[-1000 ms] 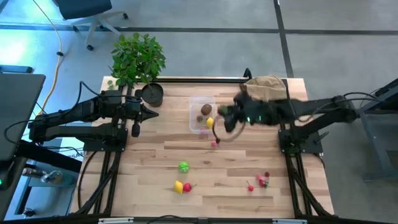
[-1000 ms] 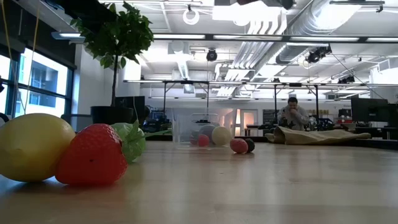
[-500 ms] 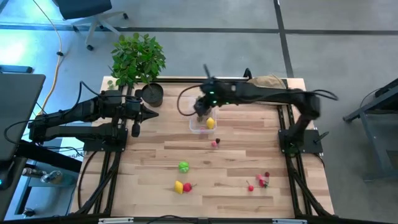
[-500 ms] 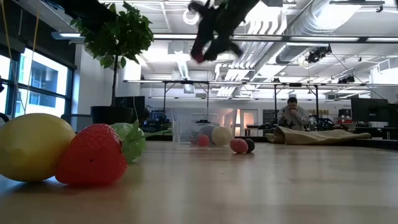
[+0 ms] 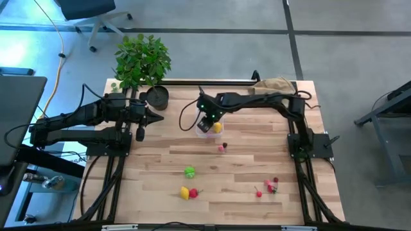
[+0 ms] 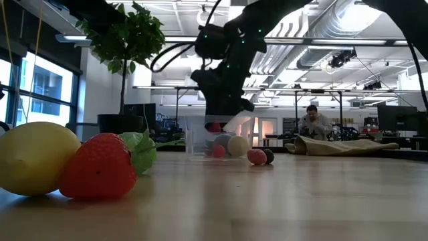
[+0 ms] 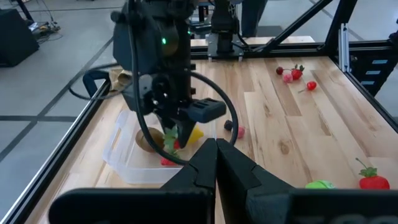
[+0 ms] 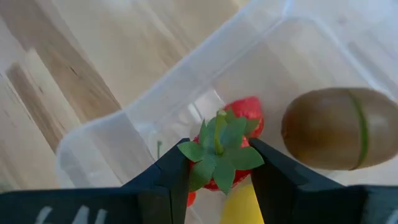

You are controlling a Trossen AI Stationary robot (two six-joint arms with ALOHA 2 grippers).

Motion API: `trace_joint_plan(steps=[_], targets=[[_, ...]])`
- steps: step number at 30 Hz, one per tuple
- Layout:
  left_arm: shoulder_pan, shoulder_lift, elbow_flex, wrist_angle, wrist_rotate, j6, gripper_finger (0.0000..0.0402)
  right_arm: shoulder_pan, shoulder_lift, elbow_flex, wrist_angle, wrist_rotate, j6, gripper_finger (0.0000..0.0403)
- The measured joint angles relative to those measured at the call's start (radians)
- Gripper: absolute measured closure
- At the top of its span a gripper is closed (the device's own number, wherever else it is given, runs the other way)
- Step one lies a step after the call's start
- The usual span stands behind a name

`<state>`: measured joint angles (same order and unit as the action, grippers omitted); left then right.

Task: Pick and placing Produce into tupperware
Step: Put the top right red strawberry into the transparent bin

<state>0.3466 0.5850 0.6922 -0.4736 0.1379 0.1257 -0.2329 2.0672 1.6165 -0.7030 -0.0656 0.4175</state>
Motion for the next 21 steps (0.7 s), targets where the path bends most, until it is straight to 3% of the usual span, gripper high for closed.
trace_joint_plan(steps=[21], targets=[[0.000, 0.000, 0.000, 0.000, 0.000, 0.000, 0.0401, 0.025, 0.007, -0.061, -0.026, 0.032, -0.084, 0.0275]])
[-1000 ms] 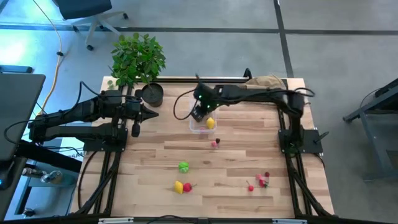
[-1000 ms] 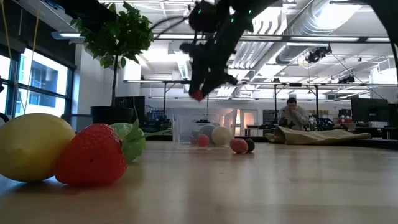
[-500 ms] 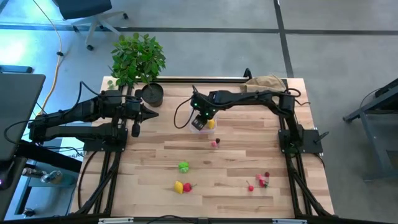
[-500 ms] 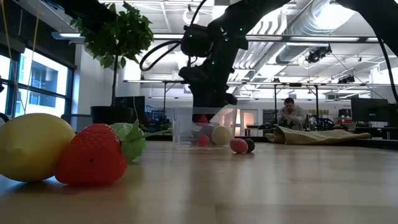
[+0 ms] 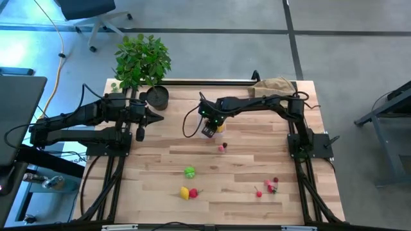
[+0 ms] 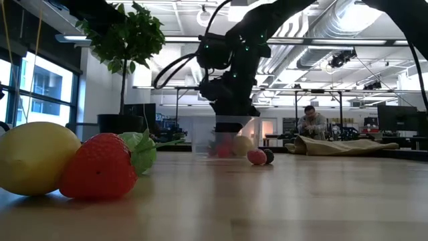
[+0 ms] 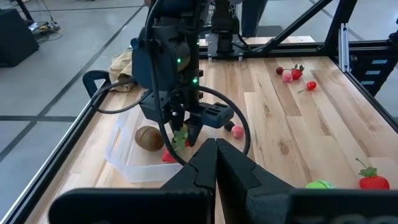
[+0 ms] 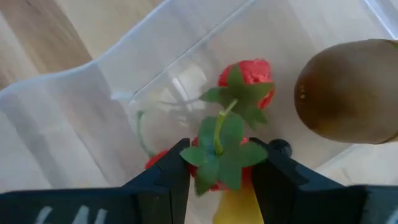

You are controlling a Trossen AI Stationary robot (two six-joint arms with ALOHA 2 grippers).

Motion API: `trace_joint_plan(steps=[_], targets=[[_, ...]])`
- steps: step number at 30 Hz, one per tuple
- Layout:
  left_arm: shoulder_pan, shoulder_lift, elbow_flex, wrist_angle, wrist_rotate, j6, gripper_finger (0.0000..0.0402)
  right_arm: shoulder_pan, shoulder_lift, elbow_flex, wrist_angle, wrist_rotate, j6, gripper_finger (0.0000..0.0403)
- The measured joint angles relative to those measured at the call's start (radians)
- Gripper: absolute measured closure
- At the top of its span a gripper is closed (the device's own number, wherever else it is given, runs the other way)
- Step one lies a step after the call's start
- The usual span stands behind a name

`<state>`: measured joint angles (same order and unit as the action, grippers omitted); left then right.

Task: Pick and placing Produce into tupperware
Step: Put the top right red strawberry into the transparent bin, then put the bottom pink peach into the transparent bin

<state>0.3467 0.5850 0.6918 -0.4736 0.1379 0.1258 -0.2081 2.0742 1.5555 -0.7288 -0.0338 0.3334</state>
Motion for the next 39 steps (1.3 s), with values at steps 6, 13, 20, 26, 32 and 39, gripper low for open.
trace_joint_plan(steps=[6, 13, 20, 26, 32, 39], targets=[[0.000, 0.000, 0.000, 0.000, 0.000, 0.000, 0.0401, 0.000, 0.000, 0.000, 0.008, -0.004, -0.041, 0.0272], [0.000, 0.000, 0.000, 0.000, 0.000, 0.000, 0.0401, -0.001, 0.000, 0.000, 0.008, -0.001, -0.048, 0.0255], [0.000, 0.000, 0.000, 0.000, 0.000, 0.000, 0.0401, -0.002, 0.000, 0.000, 0.008, 0.003, -0.026, 0.0238], [0.000, 0.000, 0.000, 0.000, 0.000, 0.000, 0.0401, -0.002, 0.000, 0.000, 0.008, 0.003, -0.025, 0.0238], [0.000, 0.000, 0.000, 0.000, 0.000, 0.000, 0.0401, -0.002, -0.017, 0.011, 0.003, 0.004, -0.025, 0.0238], [0.000, 0.000, 0.000, 0.000, 0.000, 0.000, 0.0401, -0.002, -0.080, 0.085, -0.118, 0.087, -0.028, 0.0238]])
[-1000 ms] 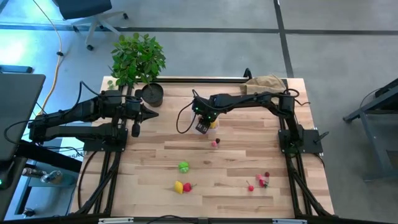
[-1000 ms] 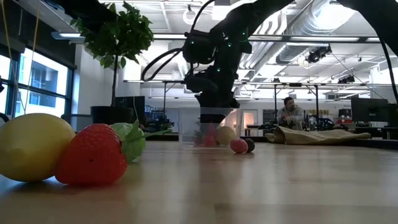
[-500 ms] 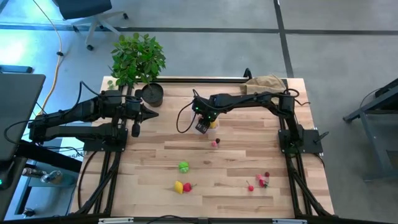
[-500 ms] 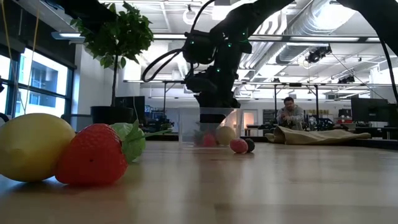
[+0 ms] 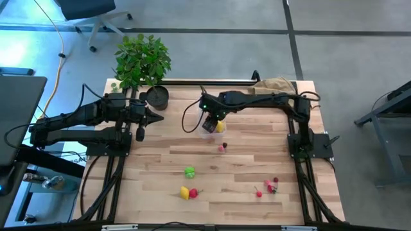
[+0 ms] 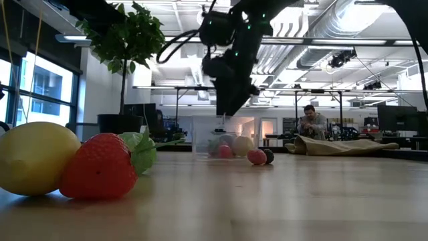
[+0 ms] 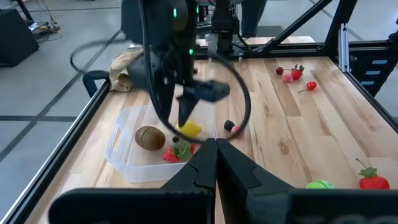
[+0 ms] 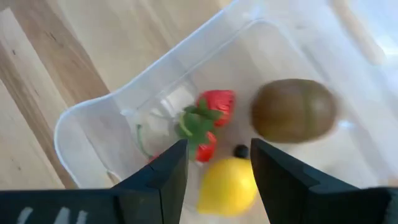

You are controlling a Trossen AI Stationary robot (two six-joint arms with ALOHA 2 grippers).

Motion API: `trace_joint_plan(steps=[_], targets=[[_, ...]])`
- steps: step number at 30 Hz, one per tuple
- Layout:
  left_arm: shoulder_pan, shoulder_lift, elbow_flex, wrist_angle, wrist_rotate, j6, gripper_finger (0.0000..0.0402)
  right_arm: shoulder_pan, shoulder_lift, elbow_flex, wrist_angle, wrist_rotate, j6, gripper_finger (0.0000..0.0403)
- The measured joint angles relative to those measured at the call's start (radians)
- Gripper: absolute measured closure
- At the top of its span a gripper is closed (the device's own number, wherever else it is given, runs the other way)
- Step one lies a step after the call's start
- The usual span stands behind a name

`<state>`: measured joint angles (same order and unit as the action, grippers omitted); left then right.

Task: Pick and placing Produce into tupperware
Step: Put the bottom pink peach into the transparent bin

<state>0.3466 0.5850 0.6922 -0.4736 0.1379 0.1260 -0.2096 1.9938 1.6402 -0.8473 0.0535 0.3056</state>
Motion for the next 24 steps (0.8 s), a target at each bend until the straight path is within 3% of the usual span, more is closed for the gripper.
trace_joint_plan(steps=[5, 8, 12, 15, 20, 24], targets=[[0.000, 0.000, 0.000, 0.000, 0.000, 0.000, 0.0401, 0.011, -0.081, 0.005, -0.138, 0.013, 0.009, 0.0238], [0.000, 0.000, 0.000, 0.000, 0.000, 0.000, 0.0401, 0.038, -0.134, 0.005, -0.257, 0.074, 0.037, 0.0238], [0.000, 0.000, 0.000, 0.000, 0.000, 0.000, 0.0401, 0.095, -0.209, 0.006, -0.417, 0.153, 0.109, 0.0238], [0.000, 0.000, 0.000, 0.000, 0.000, 0.000, 0.0401, 0.161, -0.273, -0.016, -0.507, 0.155, 0.195, 0.0238], [0.000, 0.000, 0.000, 0.000, 0.000, 0.000, 0.0401, 0.313, -0.434, -0.177, -0.547, 0.154, 0.366, 0.0238], [0.000, 0.000, 0.000, 0.000, 0.000, 0.000, 0.0401, 0.463, -0.599, -0.374, -0.536, 0.112, 0.602, 0.0238]])
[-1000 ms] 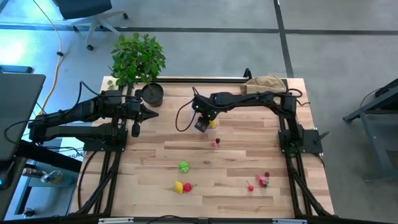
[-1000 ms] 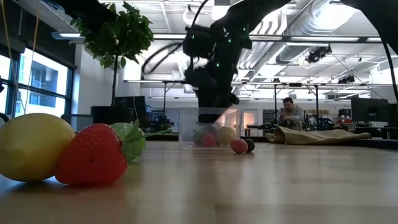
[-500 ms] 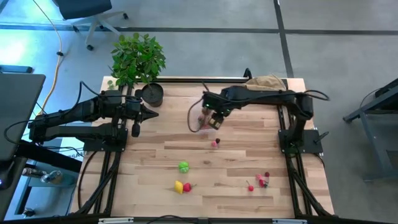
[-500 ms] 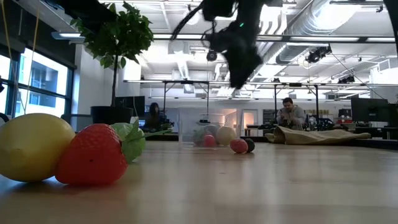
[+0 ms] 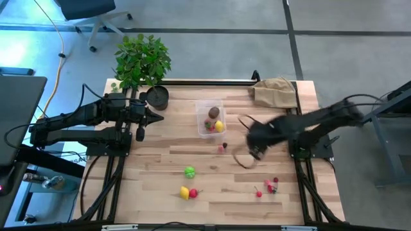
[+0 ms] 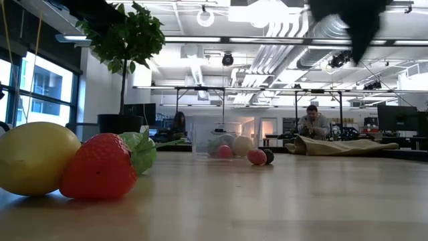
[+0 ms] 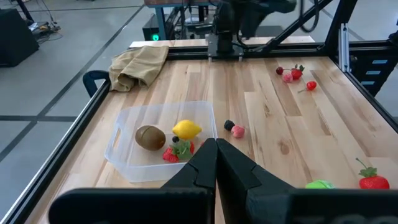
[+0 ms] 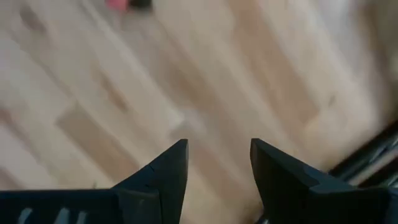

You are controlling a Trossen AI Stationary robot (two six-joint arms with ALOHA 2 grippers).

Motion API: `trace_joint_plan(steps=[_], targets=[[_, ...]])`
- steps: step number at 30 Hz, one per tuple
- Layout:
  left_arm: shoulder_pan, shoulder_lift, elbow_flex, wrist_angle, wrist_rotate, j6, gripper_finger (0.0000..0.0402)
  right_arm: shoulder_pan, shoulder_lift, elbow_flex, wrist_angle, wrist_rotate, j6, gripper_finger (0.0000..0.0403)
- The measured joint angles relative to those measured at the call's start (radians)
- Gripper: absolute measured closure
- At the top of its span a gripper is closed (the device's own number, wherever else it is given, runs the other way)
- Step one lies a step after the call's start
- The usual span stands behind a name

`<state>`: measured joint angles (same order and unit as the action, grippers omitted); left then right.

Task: Pick and placing Produce into tupperware
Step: Put the bottom pink peach into the transparent bin

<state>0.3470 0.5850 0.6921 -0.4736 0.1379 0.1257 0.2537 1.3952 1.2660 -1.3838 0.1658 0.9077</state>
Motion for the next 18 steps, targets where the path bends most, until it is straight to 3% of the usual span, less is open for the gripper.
trace_joint_plan(steps=[7, 11, 18], targets=[[0.000, 0.000, 0.000, 0.000, 0.000, 0.000, 0.0401, 0.287, -0.235, -0.277, 0.152, -0.126, 0.511, 0.0238], [0.000, 0.000, 0.000, 0.000, 0.000, 0.000, 0.0401, 0.405, -0.273, -0.381, 0.341, -0.127, 0.631, 0.0238], [0.000, 0.000, 0.000, 0.000, 0.000, 0.000, 0.0401, 0.499, -0.251, -0.485, 0.451, -0.149, 0.752, 0.0237]])
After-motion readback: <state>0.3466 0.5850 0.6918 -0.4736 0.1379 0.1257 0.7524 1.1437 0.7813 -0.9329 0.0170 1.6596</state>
